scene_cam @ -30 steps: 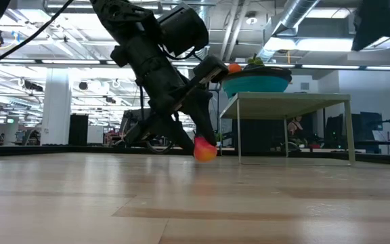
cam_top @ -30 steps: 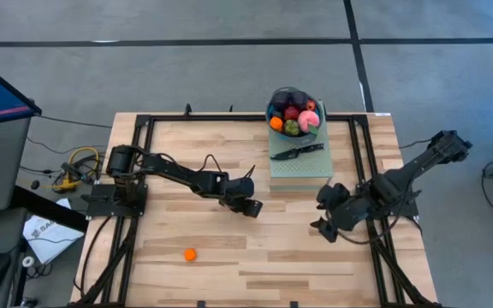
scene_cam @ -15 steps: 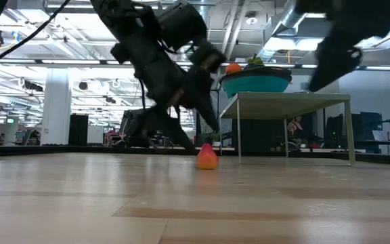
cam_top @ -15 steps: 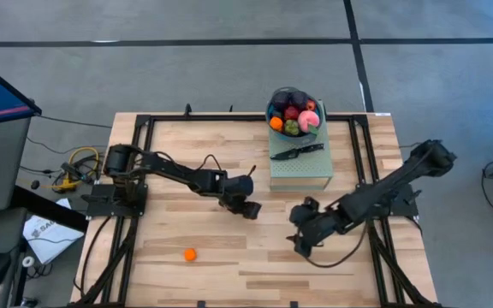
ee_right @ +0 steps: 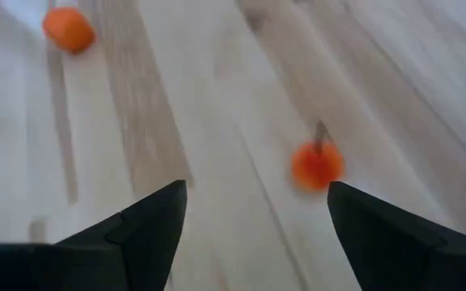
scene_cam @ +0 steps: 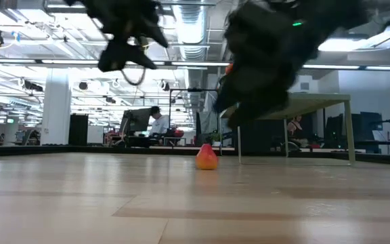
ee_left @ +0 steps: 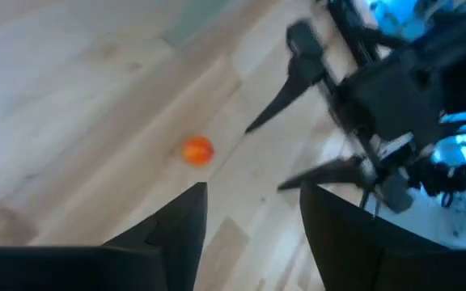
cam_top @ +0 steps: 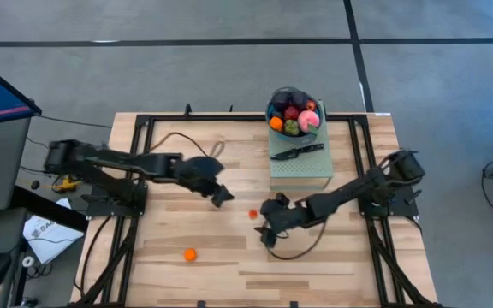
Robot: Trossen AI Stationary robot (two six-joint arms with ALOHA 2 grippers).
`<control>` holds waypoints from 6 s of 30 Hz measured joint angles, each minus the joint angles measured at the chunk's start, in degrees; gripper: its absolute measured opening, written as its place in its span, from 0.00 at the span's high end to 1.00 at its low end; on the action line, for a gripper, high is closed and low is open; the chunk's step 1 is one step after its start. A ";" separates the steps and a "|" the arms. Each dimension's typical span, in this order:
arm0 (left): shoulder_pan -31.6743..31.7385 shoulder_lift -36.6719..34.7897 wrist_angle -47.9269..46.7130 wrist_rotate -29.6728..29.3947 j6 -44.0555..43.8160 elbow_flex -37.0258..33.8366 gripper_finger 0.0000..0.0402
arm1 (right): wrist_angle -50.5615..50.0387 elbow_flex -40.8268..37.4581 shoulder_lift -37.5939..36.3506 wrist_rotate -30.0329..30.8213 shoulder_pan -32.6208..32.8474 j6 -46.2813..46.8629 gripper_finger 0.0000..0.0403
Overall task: Pick & Place Fruit
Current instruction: Put the orange peach into the blue strainer bowl on the shelf
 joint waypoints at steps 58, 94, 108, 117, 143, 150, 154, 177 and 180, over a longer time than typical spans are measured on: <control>-0.26 -28.13 3.06 -5.16 -7.05 -22.71 0.63 | -35.61 25.16 1.52 -17.97 -7.75 -11.44 0.79; -0.26 -28.13 4.24 3.89 -5.96 -22.69 0.63 | -12.62 25.27 14.53 -24.37 -7.18 -30.61 0.32; -3.85 -28.13 4.22 9.98 -4.45 -22.69 0.63 | -3.94 25.11 19.47 -30.38 -8.36 -49.64 0.28; -6.20 -28.13 4.24 9.98 -4.62 -22.69 0.63 | -2.85 35.02 30.14 -32.17 -7.42 -56.88 0.30; -6.51 -28.13 4.28 9.68 -6.13 -22.69 0.63 | -15.96 39.25 29.86 -31.74 -7.87 -44.25 0.71; -6.49 -28.13 4.81 9.44 -5.73 -22.69 0.63 | -26.52 39.50 17.69 -32.62 -8.99 -30.94 0.67; -6.49 -28.13 5.31 9.44 -5.56 -22.69 0.63 | -32.35 39.58 8.28 -32.33 -9.20 -23.87 0.70; -6.26 -28.16 9.51 9.50 4.58 -22.67 0.63 | -74.31 39.52 -13.45 -0.55 -34.48 -39.09 0.67; -6.27 -28.16 9.57 9.50 4.56 -22.67 0.63 | -74.73 39.49 -11.42 4.18 -36.34 -43.96 0.66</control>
